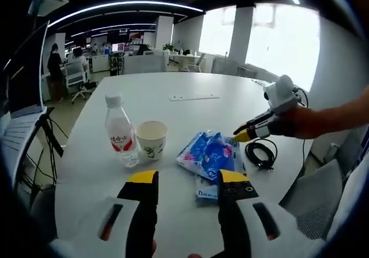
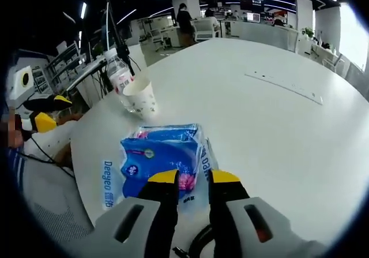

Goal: Arrange the tabletop items into an orderly group along one side of the table until the central work area is clear of visible clutter.

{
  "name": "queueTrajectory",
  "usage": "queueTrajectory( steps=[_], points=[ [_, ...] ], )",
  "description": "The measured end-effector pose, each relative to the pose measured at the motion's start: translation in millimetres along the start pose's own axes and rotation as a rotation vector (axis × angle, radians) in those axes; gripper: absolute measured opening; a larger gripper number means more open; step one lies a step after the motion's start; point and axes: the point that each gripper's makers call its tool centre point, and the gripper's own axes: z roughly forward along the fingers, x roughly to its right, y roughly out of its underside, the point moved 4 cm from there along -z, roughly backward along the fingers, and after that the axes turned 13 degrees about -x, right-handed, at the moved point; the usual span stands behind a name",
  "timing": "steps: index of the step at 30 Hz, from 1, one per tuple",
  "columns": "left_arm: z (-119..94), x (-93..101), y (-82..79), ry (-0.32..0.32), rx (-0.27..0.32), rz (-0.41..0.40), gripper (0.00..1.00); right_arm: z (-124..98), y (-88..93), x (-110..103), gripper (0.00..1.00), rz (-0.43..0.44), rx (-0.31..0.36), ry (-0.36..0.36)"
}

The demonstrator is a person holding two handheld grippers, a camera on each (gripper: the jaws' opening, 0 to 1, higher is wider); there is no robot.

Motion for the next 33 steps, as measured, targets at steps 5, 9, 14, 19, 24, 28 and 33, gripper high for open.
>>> queueTrajectory(
  steps=[5,9,14,19,24,28,33],
  points=[
    [-0.6,-0.5,-0.2,-0.004,0.0,-0.003,0.4,5.9,-5.7,2.6,0.18,0.002,-0.008,-0.005],
    [-0.5,-2.1,-0.8,-0.007,0.0,-0.009,0.4,11.4,-10.7,1.7,0.18,-0.003,-0.02,-0.013],
    [-0.5,-0.9,-0.6,-0.007,0.002,-0.019,0.4,20.6,-19.2,1.9,0.19,0.007,-0.034,-0.029],
    [-0.4,-1.2,0.5,-0.007,-0.002,-0.024,0.4,32.8,-21.0,3.3,0.19,0.042,-0.052,-0.043],
    [-2.4,-4.0,0.4,-0.016,0.0,-0.036,0.39,40.1,-18.9,5.6,0.09,0.068,-0.049,-0.035],
    [-3.0,-4.9,1.2,-0.02,0.0,-0.04,0.39,38.6,-19.6,6.2,0.01,0.092,-0.032,-0.027],
    [-1.1,-3.2,1.8,-0.015,-0.005,-0.041,0.39,30.7,-18.6,6.8,0.0,0.094,-0.016,-0.02]
  ],
)
